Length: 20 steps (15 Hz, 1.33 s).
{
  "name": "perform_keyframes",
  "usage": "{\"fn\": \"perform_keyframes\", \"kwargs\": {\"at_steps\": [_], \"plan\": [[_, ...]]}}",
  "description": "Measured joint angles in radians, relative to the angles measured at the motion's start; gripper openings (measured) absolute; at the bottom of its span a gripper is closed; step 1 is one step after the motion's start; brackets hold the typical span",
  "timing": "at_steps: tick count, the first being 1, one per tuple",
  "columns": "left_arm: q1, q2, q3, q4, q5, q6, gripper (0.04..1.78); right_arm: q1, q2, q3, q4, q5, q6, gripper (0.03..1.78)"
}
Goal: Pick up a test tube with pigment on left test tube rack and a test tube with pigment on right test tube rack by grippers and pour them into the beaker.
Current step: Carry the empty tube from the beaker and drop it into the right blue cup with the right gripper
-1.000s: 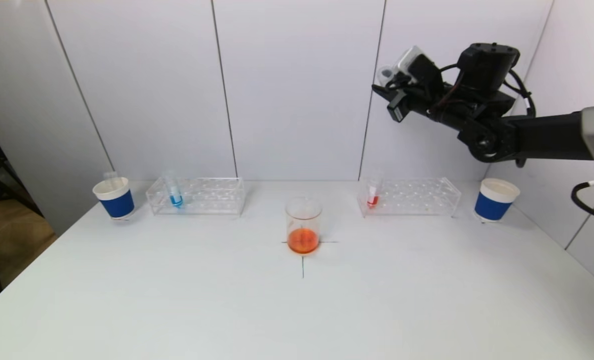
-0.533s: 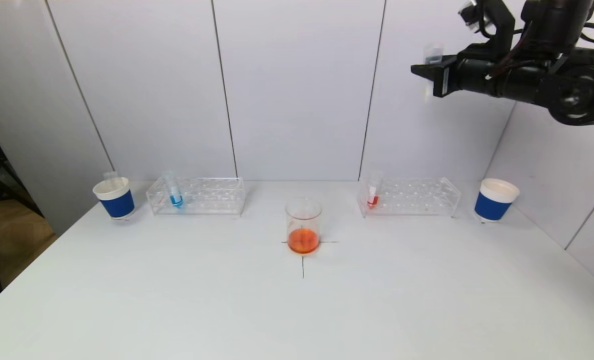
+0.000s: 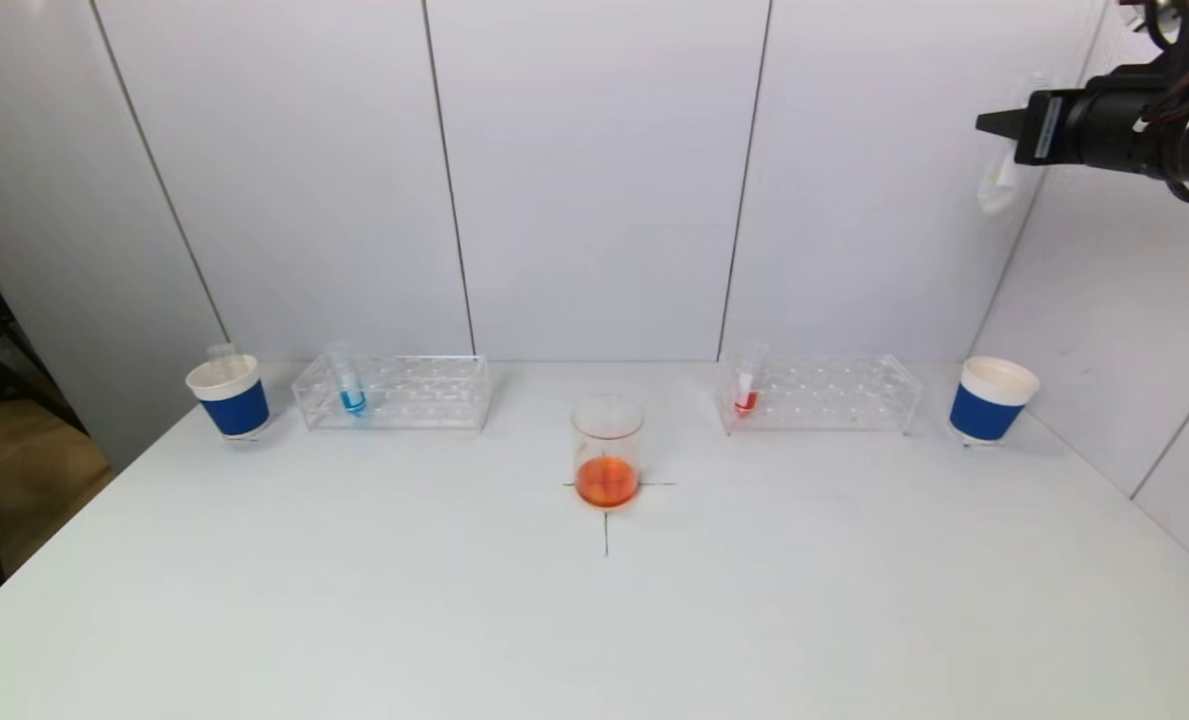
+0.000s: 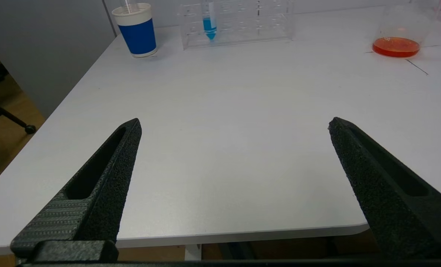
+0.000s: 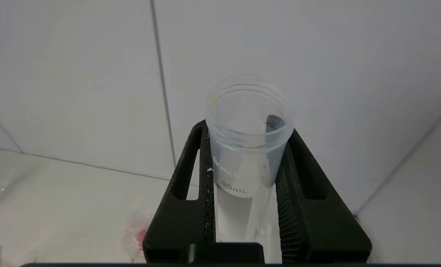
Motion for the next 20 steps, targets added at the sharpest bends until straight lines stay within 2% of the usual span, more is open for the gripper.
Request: {"fn": "perform_keyframes", "kwargs": {"at_steps": [4,6,9,14,16,20], "plan": [[0.0,0.0,0.0,0.0,0.0,0.0,1.76,-0.122,-0.009,0.072,-0.014,0.003,0.005,0.53],[0.0,0.0,0.0,0.0,0.0,0.0,1.76,-0.16,0.001,0.1,-0.019,0.003,0.005,0.53],[0.0,0.0,0.0,0.0,0.0,0.0,1.76,-0.186,0.03,0.153,-0.057,0.003,0.003,0.53],[0.0,0.0,0.0,0.0,0.001,0.0,1.76,-0.208,0.105,0.276,-0.26,0.003,0.008,0.53],[0.0,0.0,0.0,0.0,0.0,0.0,1.76,-0.216,0.137,0.311,-0.29,0.003,0.032,0.53],[0.0,0.0,0.0,0.0,0.001,0.0,1.76,-0.221,0.192,0.365,-0.366,0.003,0.037,0.53]]}}
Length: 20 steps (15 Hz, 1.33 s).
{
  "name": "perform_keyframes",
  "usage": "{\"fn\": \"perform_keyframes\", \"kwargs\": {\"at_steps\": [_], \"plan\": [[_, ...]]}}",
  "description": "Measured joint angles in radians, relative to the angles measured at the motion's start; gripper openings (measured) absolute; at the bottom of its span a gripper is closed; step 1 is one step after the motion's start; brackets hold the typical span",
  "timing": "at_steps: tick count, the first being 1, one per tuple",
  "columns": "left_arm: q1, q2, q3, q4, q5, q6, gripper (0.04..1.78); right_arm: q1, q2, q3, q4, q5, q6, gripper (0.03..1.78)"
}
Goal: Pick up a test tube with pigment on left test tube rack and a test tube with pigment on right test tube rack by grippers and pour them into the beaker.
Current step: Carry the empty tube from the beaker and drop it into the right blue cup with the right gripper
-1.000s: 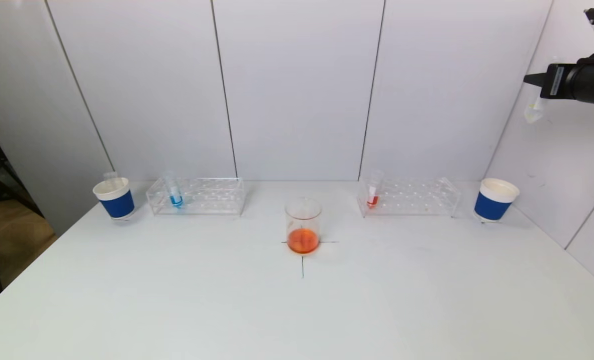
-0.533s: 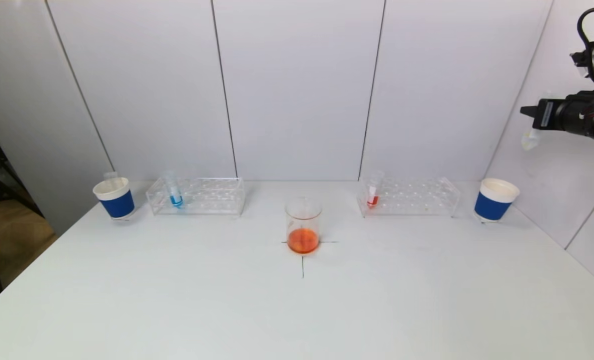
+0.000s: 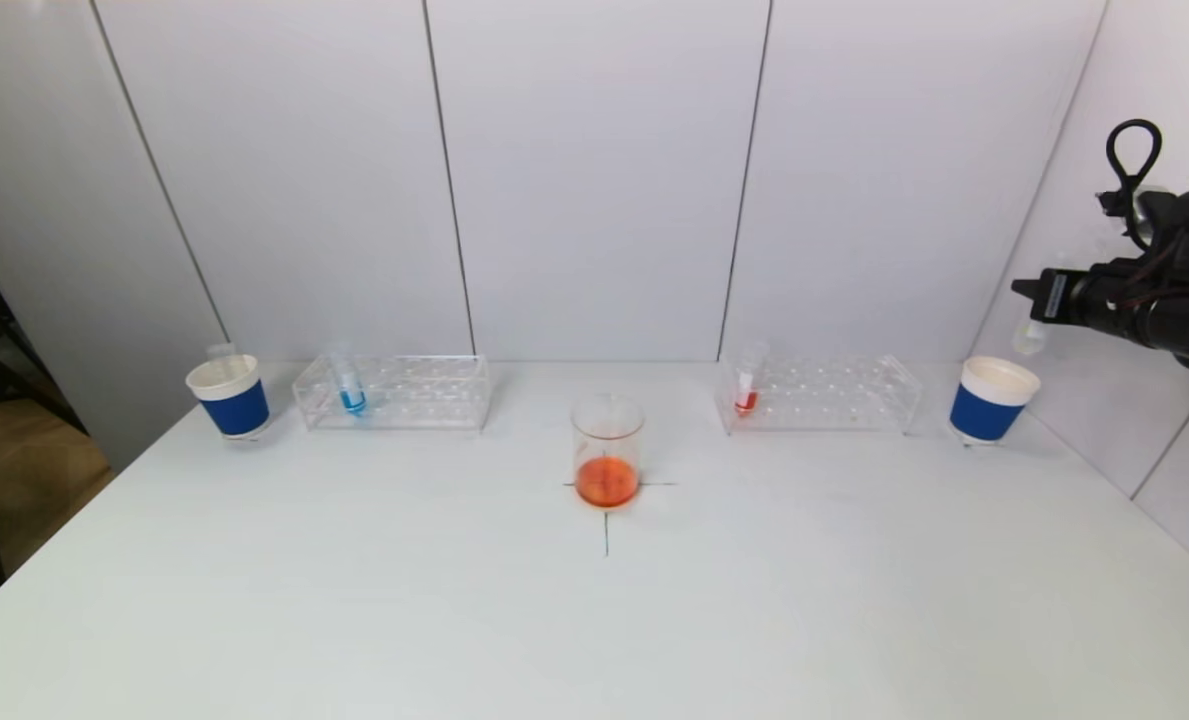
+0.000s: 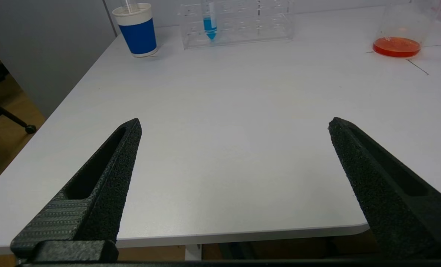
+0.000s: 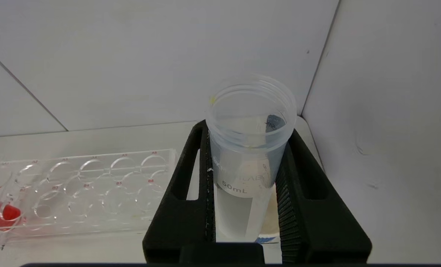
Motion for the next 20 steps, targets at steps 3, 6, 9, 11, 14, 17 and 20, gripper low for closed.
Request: {"fn": "perform_keyframes", "kwargs": {"at_steps": [3,6,9,11,14,17,20], "plan": [[0.0,0.0,0.0,0.0,0.0,0.0,1.76,-0.004,0.049,0.029,-0.077,0.0,0.001,0.53],[0.0,0.0,0.0,0.0,0.0,0.0,1.76,-0.011,0.097,0.027,-0.108,0.001,0.003,0.53],[0.0,0.0,0.0,0.0,0.0,0.0,1.76,-0.014,0.14,0.016,-0.143,0.005,0.002,0.53],[0.0,0.0,0.0,0.0,0.0,0.0,1.76,-0.014,0.164,0.006,-0.148,0.007,0.0,0.53],[0.0,0.0,0.0,0.0,0.0,0.0,1.76,-0.014,0.196,-0.014,-0.148,0.007,0.001,0.53],[0.0,0.0,0.0,0.0,0.0,0.0,1.76,-0.014,0.219,-0.017,-0.148,0.007,0.001,0.53],[0.0,0.0,0.0,0.0,0.0,0.0,1.76,-0.014,0.231,-0.006,-0.148,0.005,-0.001,0.53]]}}
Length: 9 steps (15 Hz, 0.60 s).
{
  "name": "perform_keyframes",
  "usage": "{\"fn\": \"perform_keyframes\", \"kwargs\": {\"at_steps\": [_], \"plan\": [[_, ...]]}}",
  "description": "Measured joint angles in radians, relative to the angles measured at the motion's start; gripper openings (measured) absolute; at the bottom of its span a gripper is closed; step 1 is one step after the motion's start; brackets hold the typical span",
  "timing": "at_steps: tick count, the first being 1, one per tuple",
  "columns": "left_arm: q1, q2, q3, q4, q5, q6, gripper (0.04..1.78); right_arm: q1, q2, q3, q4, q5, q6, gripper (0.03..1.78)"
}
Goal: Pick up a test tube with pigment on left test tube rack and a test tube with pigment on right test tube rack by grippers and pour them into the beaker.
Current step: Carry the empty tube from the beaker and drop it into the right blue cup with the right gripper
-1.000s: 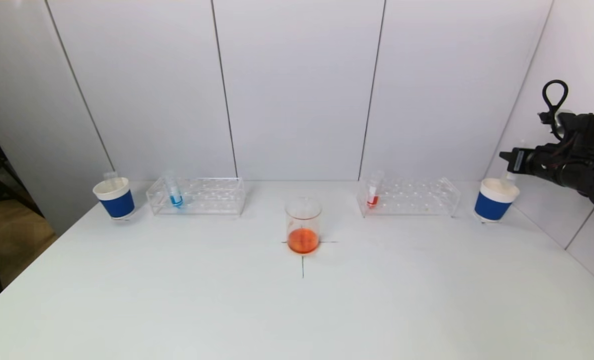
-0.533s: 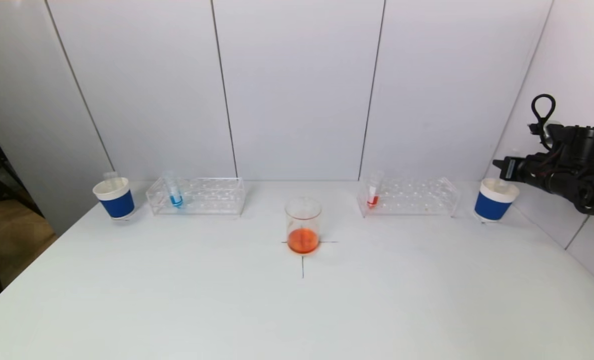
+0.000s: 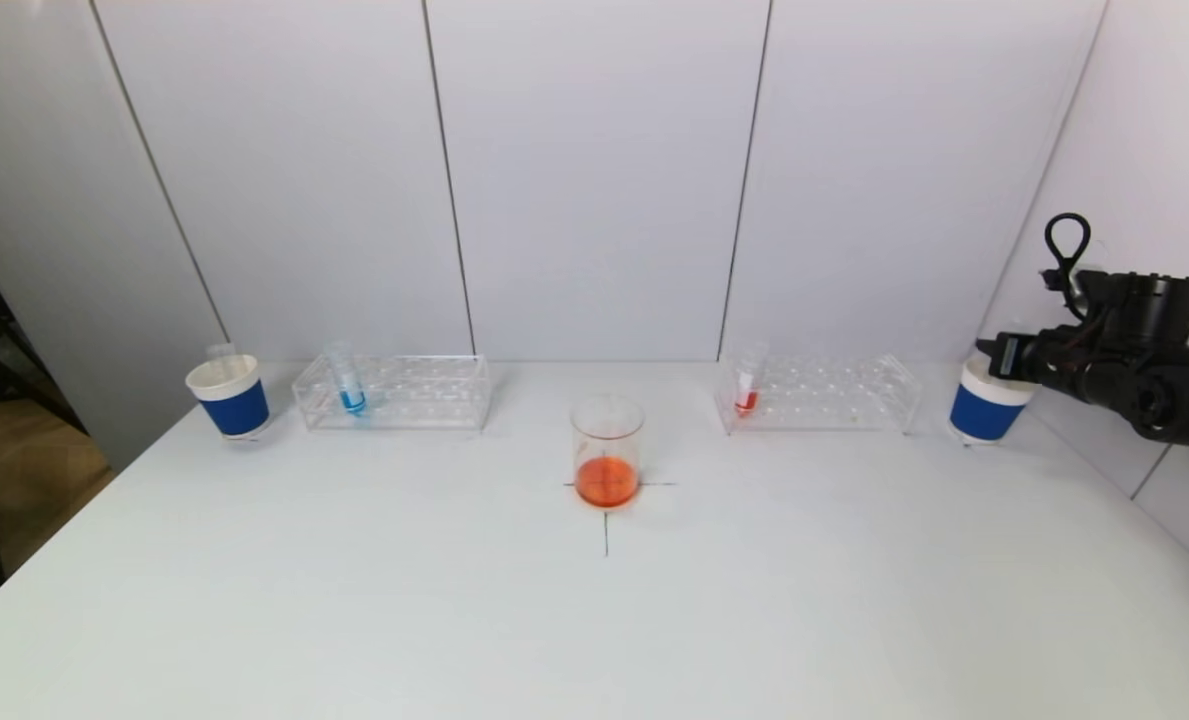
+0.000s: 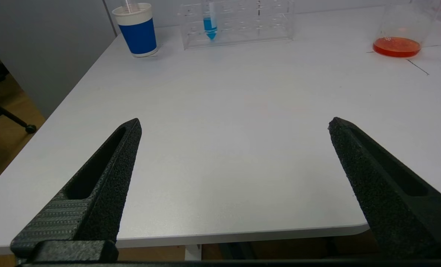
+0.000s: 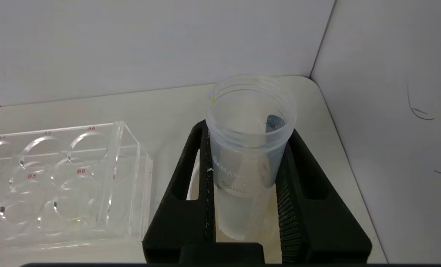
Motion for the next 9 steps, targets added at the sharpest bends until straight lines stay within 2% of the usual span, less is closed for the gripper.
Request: {"fn": "perform_keyframes", "kwargs": {"at_steps": [9], "plan": [[0.0,0.0,0.0,0.0,0.0,0.0,1.76,-0.003,0.006,0.017,-0.003,0.0,0.0,0.53]]}}
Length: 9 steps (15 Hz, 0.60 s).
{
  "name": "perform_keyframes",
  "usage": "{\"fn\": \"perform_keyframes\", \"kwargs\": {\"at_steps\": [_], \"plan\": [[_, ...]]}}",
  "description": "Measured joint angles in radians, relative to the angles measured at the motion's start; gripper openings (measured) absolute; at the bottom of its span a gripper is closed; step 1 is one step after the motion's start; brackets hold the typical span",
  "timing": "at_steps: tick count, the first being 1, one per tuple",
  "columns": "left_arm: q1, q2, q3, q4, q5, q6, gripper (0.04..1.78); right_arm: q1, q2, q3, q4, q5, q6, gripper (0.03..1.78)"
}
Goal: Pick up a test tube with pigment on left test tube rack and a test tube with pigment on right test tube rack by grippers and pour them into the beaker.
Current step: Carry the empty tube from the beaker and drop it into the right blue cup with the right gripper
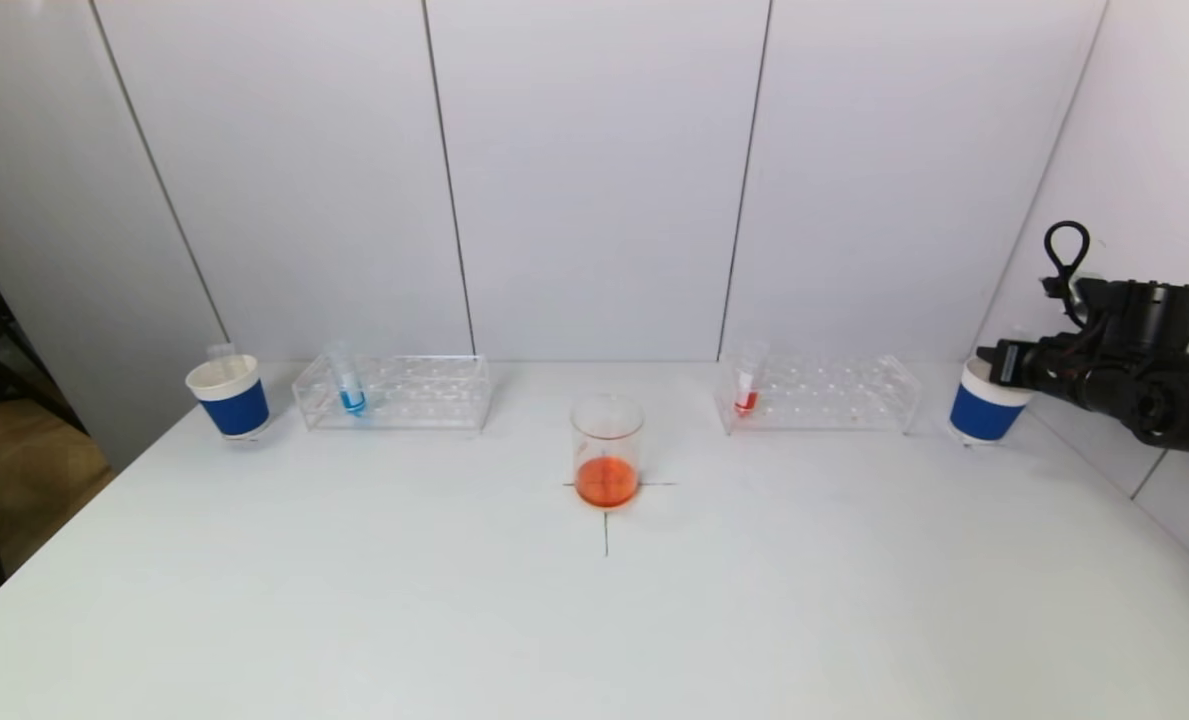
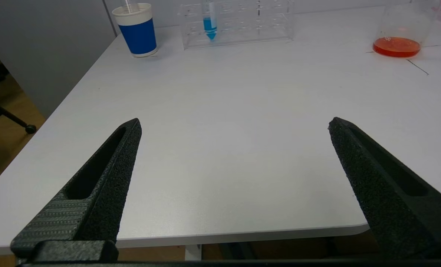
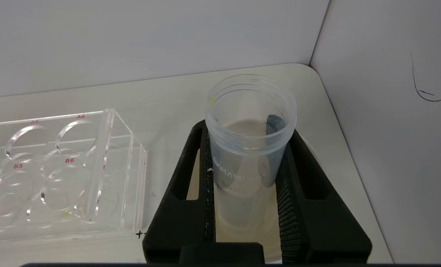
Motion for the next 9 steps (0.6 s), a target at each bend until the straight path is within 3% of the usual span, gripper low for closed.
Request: {"fn": "perform_keyframes", "kwargs": {"at_steps": [6,9], "plan": [[0.0,0.0,0.0,0.0,0.0,0.0,1.76,-0.001,0.0,0.001,0.001,-0.005,0.003,0.55],[0.0,0.0,0.0,0.0,0.0,0.0,1.76,-0.001,-0.002,0.001,0.002,-0.005,0.003,0.76]]}}
